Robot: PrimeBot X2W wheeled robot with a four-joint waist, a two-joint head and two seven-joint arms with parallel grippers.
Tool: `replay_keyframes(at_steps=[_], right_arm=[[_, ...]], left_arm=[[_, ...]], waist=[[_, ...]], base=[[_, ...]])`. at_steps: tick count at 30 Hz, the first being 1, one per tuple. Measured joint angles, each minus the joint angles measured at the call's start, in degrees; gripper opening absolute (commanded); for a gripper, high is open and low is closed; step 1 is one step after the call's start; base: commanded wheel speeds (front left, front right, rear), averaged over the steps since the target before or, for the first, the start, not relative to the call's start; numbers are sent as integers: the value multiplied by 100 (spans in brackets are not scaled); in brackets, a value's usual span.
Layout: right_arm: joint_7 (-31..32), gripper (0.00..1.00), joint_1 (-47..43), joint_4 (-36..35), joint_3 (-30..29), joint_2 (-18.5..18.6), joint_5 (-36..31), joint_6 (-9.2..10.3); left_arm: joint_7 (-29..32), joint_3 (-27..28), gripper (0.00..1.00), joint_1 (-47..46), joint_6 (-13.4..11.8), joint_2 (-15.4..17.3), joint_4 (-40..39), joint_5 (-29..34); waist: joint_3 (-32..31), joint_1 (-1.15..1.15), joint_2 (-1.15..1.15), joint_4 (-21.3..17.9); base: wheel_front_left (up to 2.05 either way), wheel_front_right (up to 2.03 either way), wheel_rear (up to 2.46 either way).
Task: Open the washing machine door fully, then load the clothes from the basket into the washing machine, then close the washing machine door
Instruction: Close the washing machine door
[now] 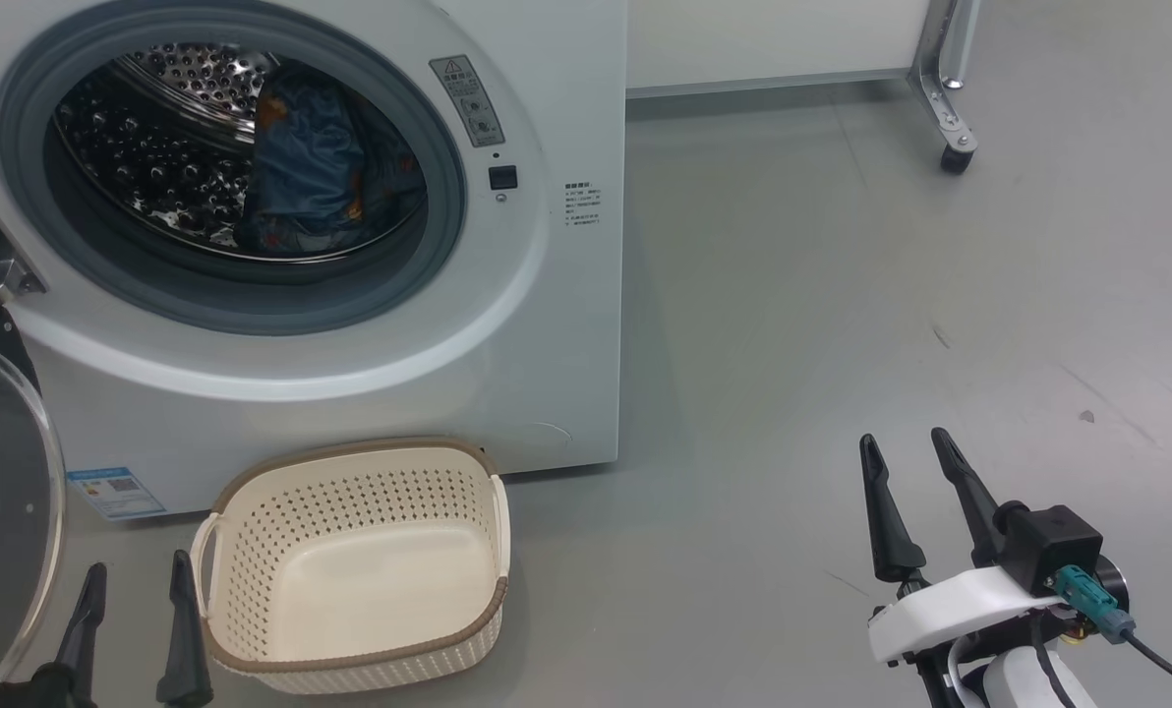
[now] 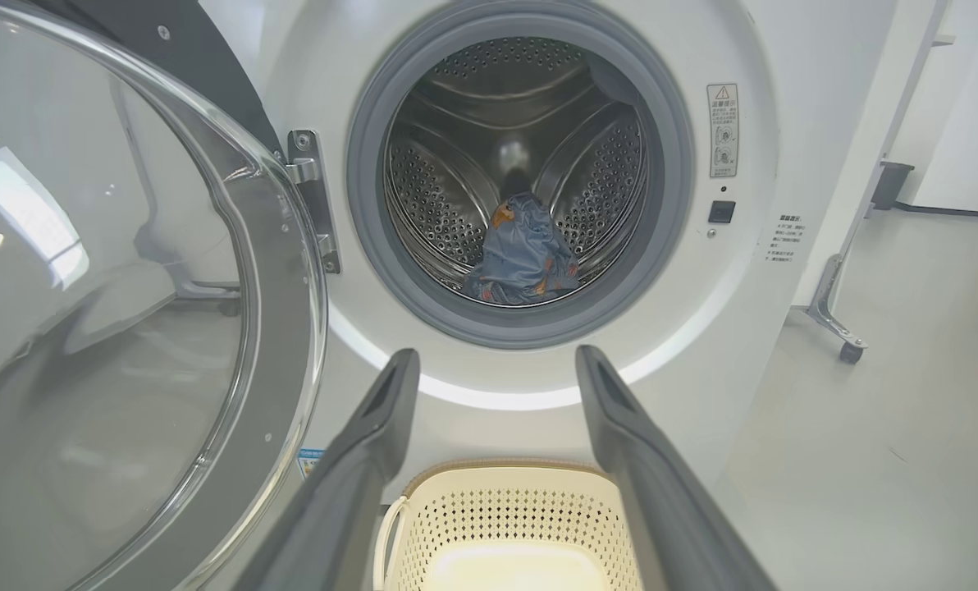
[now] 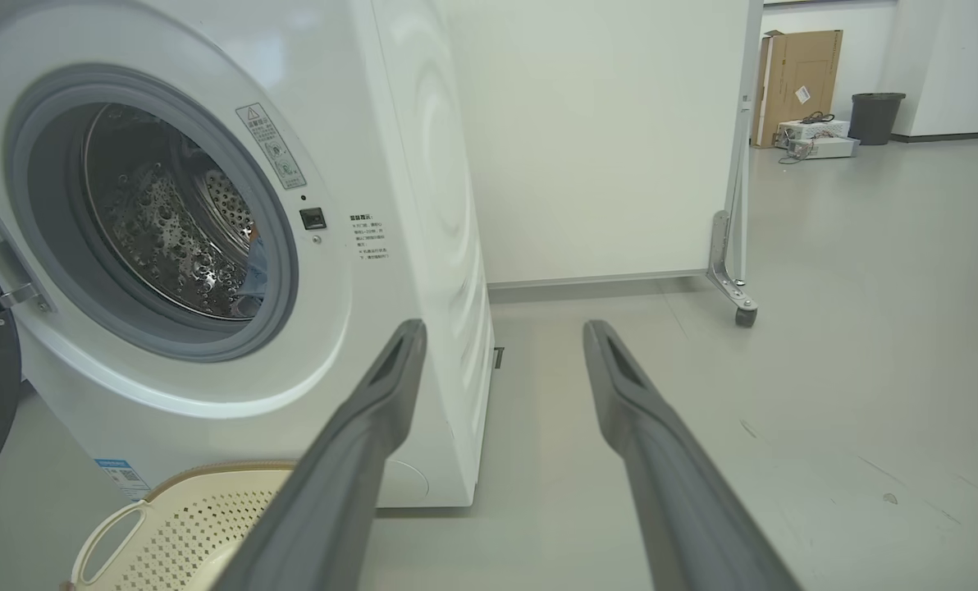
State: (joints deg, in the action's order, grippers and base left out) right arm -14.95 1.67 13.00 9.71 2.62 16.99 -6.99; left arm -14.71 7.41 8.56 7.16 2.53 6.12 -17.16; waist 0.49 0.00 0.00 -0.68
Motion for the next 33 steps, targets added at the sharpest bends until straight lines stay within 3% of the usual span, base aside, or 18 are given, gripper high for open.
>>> replay_keyframes(at_steps=[16, 33], right_arm=[[0, 100, -16, -8, 3, -1, -1, 0], [0, 100, -30, -26, 3, -2, -37, 0]], left_arm=[[0, -12, 100, 1, 0, 0, 4, 1], [0, -114, 100, 10, 0, -1, -5, 11]], waist=[[-31, 0, 0, 72], [-40, 0, 0, 105]], base=[[-70, 70, 0], [-9, 9, 0]])
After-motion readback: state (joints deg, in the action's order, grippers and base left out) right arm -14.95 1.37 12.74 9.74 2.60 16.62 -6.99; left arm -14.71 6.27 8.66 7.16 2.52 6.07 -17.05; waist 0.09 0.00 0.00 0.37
